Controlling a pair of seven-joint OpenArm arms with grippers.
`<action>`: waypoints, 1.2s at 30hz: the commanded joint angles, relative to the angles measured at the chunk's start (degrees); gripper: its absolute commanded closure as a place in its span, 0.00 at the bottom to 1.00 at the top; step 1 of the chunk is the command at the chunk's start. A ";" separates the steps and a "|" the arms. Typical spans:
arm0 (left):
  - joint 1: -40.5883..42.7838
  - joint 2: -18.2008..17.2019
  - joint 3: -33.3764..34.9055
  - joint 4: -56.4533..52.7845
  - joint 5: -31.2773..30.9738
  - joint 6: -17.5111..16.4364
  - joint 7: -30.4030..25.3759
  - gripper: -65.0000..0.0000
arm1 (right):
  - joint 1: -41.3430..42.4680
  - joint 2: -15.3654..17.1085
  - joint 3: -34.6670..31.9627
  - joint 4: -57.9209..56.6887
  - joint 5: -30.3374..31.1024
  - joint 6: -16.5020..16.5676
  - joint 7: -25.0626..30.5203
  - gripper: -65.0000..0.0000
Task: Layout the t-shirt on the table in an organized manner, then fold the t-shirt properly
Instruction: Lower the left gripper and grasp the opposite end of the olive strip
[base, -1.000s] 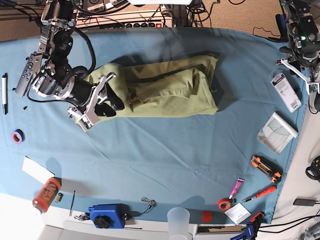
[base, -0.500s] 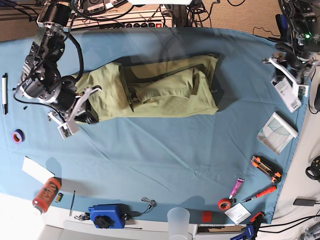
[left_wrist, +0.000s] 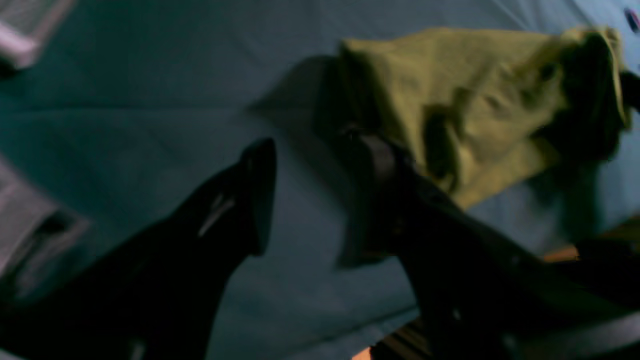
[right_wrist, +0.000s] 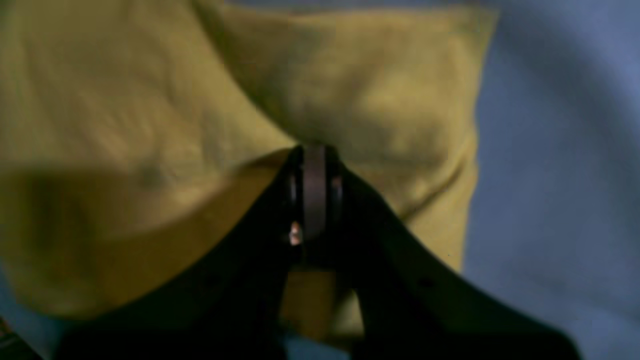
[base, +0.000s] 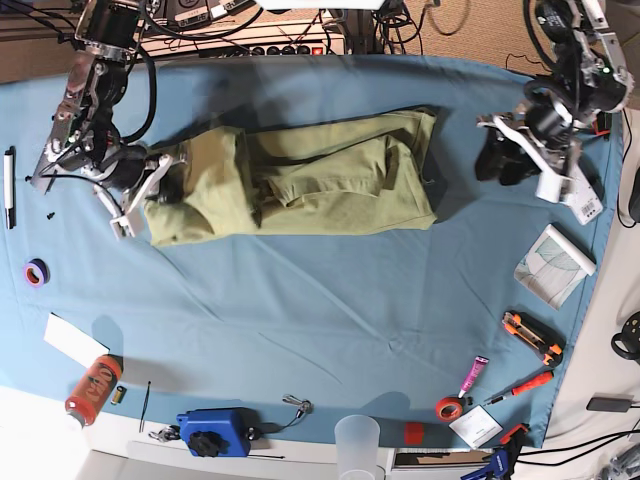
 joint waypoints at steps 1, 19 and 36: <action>-0.09 -0.09 1.62 0.68 -0.44 -0.68 -2.05 0.58 | 1.29 0.81 0.20 -0.11 0.68 0.52 1.01 1.00; -0.55 5.20 22.49 -1.40 22.93 15.28 -11.96 0.52 | 2.38 0.83 0.20 -0.94 0.85 0.83 -0.92 1.00; -0.42 5.22 22.60 -1.40 26.21 15.08 -14.25 0.24 | 2.36 0.83 0.20 -0.94 0.85 0.83 -0.92 1.00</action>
